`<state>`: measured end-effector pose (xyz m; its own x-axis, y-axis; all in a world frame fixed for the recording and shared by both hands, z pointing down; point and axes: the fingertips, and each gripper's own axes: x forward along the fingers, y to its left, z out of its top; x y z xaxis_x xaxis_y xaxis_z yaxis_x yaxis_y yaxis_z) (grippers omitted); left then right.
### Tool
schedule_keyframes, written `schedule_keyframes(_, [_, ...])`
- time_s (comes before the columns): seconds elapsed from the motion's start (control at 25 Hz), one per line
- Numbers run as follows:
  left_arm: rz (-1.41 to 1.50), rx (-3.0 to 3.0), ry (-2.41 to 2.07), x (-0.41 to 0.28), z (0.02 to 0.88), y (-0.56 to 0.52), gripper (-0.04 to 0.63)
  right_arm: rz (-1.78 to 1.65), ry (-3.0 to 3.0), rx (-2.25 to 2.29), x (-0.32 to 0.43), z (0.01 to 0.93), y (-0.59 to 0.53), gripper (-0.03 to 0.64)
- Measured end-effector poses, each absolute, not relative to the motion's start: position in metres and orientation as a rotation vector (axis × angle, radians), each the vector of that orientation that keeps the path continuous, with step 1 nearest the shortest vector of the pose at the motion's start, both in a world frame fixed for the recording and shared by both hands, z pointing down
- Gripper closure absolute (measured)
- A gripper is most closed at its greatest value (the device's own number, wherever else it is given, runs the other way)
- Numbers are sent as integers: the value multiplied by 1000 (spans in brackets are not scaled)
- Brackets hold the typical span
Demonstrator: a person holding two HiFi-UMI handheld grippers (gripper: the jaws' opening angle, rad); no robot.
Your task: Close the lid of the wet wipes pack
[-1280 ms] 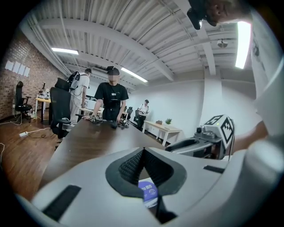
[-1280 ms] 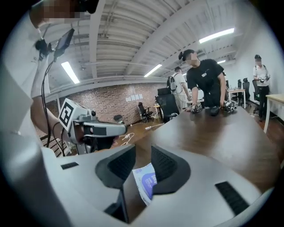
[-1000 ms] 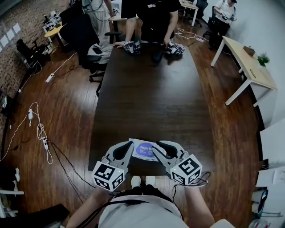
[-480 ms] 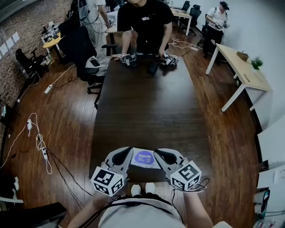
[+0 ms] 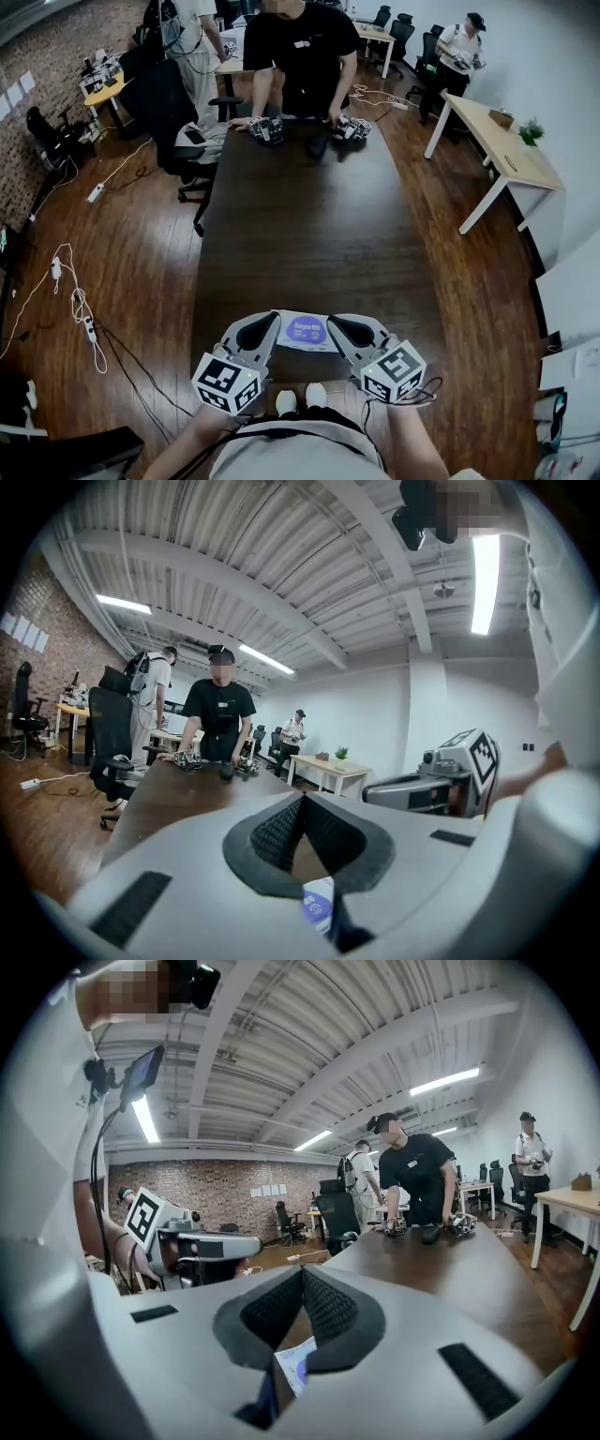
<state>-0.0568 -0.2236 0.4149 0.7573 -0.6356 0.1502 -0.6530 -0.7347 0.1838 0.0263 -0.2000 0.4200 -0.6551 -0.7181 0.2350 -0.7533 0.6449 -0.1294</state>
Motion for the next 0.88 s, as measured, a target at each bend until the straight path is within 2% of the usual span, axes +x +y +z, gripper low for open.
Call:
schedule_keyframes(0.56, [84,2773,-952,-62,406,-188,594,277,-2682,1333,25,406,-159,609])
schedule_keyframes(0.88, [66,2779,-974,-50,403,-131,594,238,-2731,1335,36,395,-105,609])
